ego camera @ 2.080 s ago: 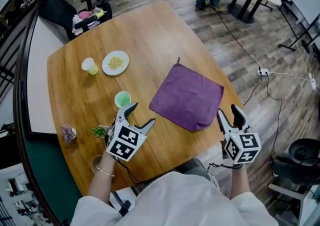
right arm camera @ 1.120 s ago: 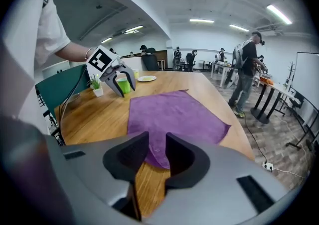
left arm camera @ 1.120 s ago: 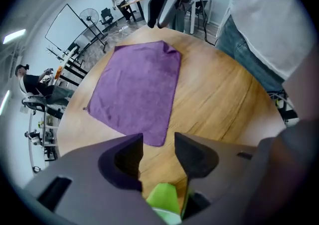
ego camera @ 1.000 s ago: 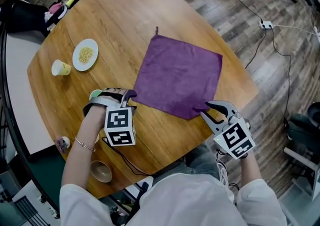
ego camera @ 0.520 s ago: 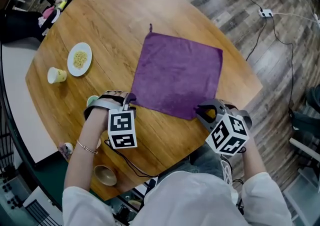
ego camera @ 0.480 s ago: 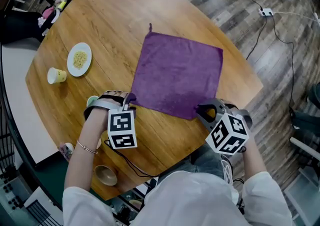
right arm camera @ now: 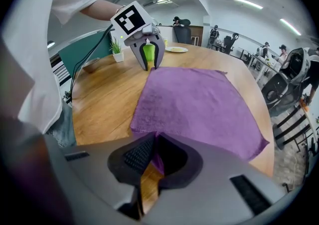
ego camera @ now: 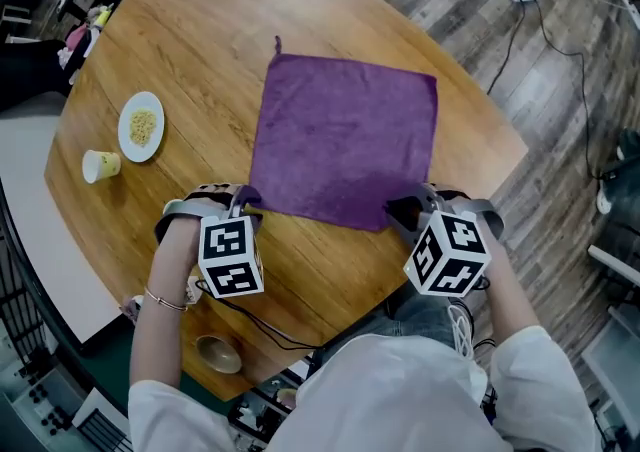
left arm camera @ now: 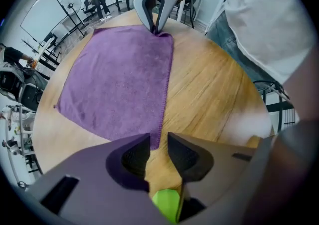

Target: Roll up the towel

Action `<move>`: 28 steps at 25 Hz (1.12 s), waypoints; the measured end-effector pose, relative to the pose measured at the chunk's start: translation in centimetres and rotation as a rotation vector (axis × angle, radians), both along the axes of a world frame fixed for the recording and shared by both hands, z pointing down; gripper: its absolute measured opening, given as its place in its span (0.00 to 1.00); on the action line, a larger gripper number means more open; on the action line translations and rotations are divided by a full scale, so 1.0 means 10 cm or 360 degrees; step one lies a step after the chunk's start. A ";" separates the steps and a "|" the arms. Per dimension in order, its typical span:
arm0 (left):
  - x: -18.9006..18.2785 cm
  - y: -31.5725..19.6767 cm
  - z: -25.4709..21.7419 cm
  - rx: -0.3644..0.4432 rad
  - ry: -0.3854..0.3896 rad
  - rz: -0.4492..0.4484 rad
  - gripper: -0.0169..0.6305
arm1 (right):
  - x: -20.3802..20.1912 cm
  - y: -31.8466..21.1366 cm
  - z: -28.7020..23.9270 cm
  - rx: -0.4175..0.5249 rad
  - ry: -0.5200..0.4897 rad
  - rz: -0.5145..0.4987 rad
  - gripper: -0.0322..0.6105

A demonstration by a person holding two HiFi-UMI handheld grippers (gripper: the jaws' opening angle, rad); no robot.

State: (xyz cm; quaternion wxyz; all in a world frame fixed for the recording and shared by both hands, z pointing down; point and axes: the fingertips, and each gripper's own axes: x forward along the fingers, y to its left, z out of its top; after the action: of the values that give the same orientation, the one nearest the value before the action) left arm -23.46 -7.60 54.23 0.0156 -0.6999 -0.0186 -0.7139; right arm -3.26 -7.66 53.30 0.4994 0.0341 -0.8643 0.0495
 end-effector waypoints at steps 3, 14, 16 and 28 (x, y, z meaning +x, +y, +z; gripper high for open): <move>-0.01 0.01 0.00 -0.0116 0.0033 -0.0049 0.20 | -0.01 0.00 0.01 -0.0018 -0.0018 0.0010 0.09; 0.00 -0.07 0.02 -0.0190 0.0000 0.0015 0.09 | 0.00 0.01 0.00 -0.0061 -0.0071 0.0053 0.07; 0.02 -0.09 0.02 -0.0173 0.0020 0.0005 0.08 | 0.01 0.00 -0.03 -0.0051 -0.0107 0.0074 0.06; 0.02 -0.04 -0.17 -0.0023 0.0160 -0.0125 0.06 | 0.31 0.16 -0.36 -0.0085 -0.0425 0.0345 0.06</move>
State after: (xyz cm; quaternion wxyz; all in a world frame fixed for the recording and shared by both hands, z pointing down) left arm -23.30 -8.02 52.55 -0.0167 -0.7351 0.0045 -0.6778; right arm -0.20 -6.05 49.69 0.3726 0.1071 -0.9125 0.1301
